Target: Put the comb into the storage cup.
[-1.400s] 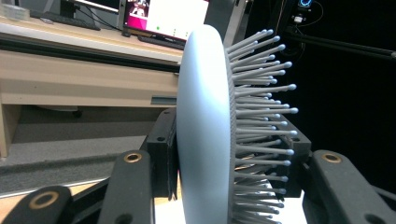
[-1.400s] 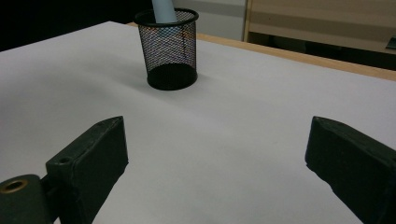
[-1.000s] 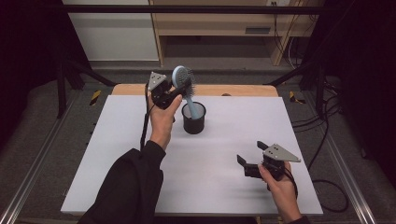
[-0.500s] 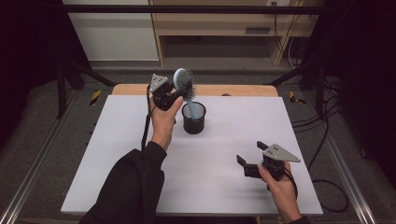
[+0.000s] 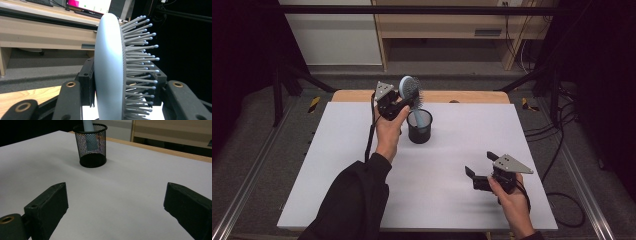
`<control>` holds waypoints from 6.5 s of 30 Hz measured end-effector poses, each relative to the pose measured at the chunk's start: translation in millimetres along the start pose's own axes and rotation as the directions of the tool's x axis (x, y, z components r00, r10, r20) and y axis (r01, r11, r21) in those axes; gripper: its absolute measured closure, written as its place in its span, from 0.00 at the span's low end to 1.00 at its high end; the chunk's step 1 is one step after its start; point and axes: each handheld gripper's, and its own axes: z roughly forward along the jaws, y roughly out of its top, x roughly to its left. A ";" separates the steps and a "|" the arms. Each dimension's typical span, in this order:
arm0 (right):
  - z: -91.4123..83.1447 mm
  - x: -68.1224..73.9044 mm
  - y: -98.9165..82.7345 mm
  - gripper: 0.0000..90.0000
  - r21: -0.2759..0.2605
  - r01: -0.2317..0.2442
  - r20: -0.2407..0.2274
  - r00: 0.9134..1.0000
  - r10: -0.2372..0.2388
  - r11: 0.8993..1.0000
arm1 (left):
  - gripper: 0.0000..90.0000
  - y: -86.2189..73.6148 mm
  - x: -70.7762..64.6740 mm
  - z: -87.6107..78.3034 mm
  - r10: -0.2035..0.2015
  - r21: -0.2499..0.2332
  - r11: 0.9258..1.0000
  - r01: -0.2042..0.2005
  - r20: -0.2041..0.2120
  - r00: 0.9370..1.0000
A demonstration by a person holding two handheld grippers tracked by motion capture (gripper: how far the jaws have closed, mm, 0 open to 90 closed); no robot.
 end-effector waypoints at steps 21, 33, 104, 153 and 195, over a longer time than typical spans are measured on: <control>0.5 0.7 0.0 0.06 0.003 -0.001 -0.002 1.000 0.001 1.000 | 0.57 -5.0 -0.2 4.1 0.006 0.010 1.000 -0.006 -0.005 1.000; 0.7 0.8 0.0 0.06 0.002 -0.001 0.002 1.000 0.001 1.000 | 0.57 -8.6 1.4 6.1 0.004 0.017 1.000 -0.004 -0.006 1.000; 1.7 1.5 0.0 0.06 0.015 0.003 -0.006 1.000 -0.003 1.000 | 0.51 -24.0 18.6 6.2 -0.019 0.055 0.998 0.020 -0.016 1.000; 1.1 0.6 -0.1 0.06 0.017 -0.004 -0.005 1.000 0.004 1.000 | 0.42 -28.0 35.0 -1.7 -0.022 0.101 0.995 0.026 -0.043 0.999; 6.4 5.9 -1.5 0.06 0.026 0.011 -0.031 0.999 -0.011 1.000 | 0.07 -31.1 24.4 -12.2 0.009 0.153 0.988 -0.007 -0.017 1.000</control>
